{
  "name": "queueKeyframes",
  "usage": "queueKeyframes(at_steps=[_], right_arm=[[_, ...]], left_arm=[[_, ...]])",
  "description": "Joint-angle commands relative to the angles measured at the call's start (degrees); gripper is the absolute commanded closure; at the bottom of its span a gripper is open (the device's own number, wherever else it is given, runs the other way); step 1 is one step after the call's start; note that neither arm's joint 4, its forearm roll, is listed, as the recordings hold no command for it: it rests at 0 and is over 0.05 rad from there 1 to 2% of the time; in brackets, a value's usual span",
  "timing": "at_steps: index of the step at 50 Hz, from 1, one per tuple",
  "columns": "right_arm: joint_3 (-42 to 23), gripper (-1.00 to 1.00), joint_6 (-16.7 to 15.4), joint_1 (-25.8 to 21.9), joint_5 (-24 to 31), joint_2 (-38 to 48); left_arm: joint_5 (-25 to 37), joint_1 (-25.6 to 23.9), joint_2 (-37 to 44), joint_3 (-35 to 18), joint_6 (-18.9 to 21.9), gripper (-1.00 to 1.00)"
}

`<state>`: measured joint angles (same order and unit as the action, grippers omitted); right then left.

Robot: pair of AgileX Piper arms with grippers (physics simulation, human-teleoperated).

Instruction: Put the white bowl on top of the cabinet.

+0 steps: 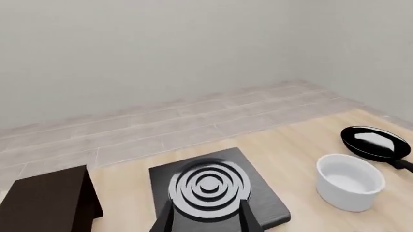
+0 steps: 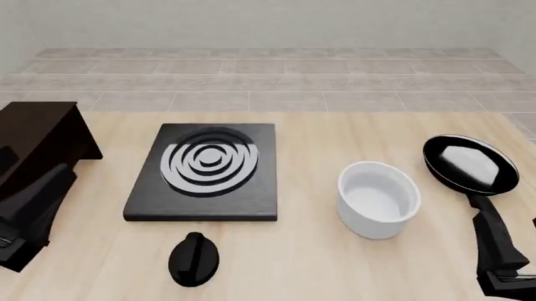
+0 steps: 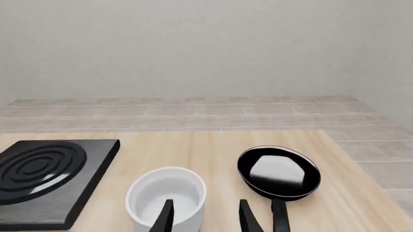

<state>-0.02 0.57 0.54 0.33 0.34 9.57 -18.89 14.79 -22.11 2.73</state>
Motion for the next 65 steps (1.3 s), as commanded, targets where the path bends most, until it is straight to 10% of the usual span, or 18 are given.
queueKeyframes(at_steps=[1,28,65], right_arm=[[0.01,-1.00,0.23,0.13,0.33,-0.24],[0.01,-1.00,0.59,0.32,0.75,-0.28],[0.00,-1.00,0.56,0.49,0.76,-0.32]], left_arm=[[-4.59,-4.23,8.45,-2.79,0.18,-1.00],[-18.07,-18.45,37.28,-11.73,4.31,-1.00],[-12.36,-34.33,61.78,-28.83,10.34,-1.00]])
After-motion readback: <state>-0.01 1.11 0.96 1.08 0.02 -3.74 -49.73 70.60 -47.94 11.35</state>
